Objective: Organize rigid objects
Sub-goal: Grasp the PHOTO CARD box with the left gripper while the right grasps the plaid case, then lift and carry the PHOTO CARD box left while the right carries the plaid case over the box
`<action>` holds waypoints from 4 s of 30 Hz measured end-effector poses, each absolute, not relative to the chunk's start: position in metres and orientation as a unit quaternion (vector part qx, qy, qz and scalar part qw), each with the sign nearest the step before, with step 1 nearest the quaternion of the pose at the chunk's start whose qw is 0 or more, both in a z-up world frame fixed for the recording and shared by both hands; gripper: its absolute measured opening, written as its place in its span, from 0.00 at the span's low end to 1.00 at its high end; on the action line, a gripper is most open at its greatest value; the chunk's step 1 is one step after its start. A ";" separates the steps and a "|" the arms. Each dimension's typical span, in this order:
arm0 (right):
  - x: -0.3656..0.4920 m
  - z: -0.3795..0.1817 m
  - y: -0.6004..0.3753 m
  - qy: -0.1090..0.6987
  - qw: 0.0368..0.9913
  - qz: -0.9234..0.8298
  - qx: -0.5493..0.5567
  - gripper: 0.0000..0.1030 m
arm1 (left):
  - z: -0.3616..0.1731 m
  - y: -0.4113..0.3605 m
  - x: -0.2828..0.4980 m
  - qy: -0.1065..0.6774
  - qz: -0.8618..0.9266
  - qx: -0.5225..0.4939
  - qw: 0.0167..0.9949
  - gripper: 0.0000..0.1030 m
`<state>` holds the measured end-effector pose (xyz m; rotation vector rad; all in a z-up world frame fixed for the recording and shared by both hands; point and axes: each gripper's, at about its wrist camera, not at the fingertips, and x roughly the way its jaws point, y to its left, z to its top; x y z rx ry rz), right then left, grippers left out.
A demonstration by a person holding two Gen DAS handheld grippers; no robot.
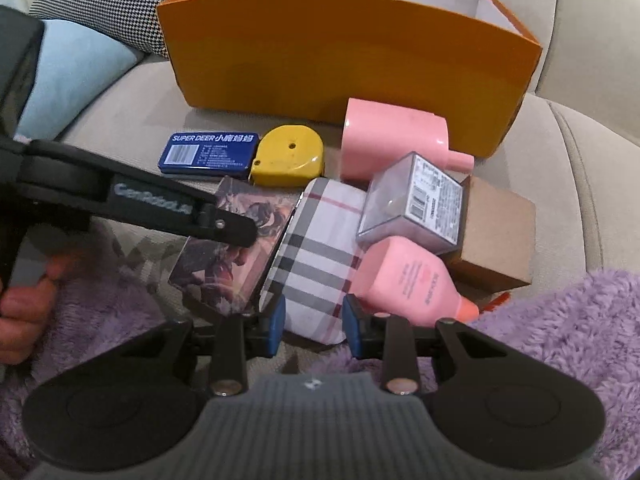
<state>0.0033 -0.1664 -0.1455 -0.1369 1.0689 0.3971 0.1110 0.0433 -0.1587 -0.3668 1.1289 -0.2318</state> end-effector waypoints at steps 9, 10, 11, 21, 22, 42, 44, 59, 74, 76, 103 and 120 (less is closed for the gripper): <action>0.012 -0.157 -0.175 0.537 0.827 0.162 -0.034 0.39 | -0.150 0.049 0.097 0.527 -0.128 -0.181 0.820 0.28; 0.014 -0.158 -0.178 0.540 0.825 0.162 -0.021 0.39 | -0.150 0.049 0.097 0.528 -0.128 -0.185 0.819 0.28; 0.016 -0.159 -0.182 0.543 0.824 0.163 -0.007 0.39 | -0.150 0.051 0.097 0.530 -0.128 -0.192 0.816 0.28; 0.023 -0.164 -0.191 0.553 0.817 0.162 0.038 0.47 | -0.159 0.048 0.104 0.551 -0.114 -0.199 0.803 0.33; 0.024 -0.164 -0.190 0.553 0.816 0.163 0.040 0.48 | -0.160 0.048 0.104 0.552 -0.113 -0.201 0.802 0.33; 0.030 -0.165 -0.201 0.556 0.811 0.173 0.064 0.50 | -0.151 0.038 0.099 0.522 -0.135 -0.182 0.822 0.26; 0.031 -0.166 -0.202 0.557 0.809 0.171 0.071 0.52 | -0.148 0.040 0.098 0.518 -0.121 -0.175 0.828 0.25; 0.022 -0.161 -0.177 0.540 0.807 0.233 0.049 0.43 | -0.138 0.061 0.099 0.501 -0.057 -0.162 0.848 0.24; 0.040 -0.171 -0.180 0.551 0.801 0.198 0.123 0.49 | -0.142 0.067 0.100 0.500 -0.065 -0.183 0.844 0.24; 0.037 -0.165 -0.178 0.542 0.807 0.200 0.120 0.36 | -0.142 0.066 0.099 0.499 -0.065 -0.182 0.845 0.24; 0.033 -0.130 -0.165 0.494 0.828 0.258 0.054 0.18 | -0.142 0.069 0.100 0.503 -0.063 -0.196 0.839 0.24; 0.020 -0.054 -0.211 0.425 0.866 0.247 0.089 0.16 | -0.046 0.065 0.098 0.420 -0.108 -0.201 0.879 0.24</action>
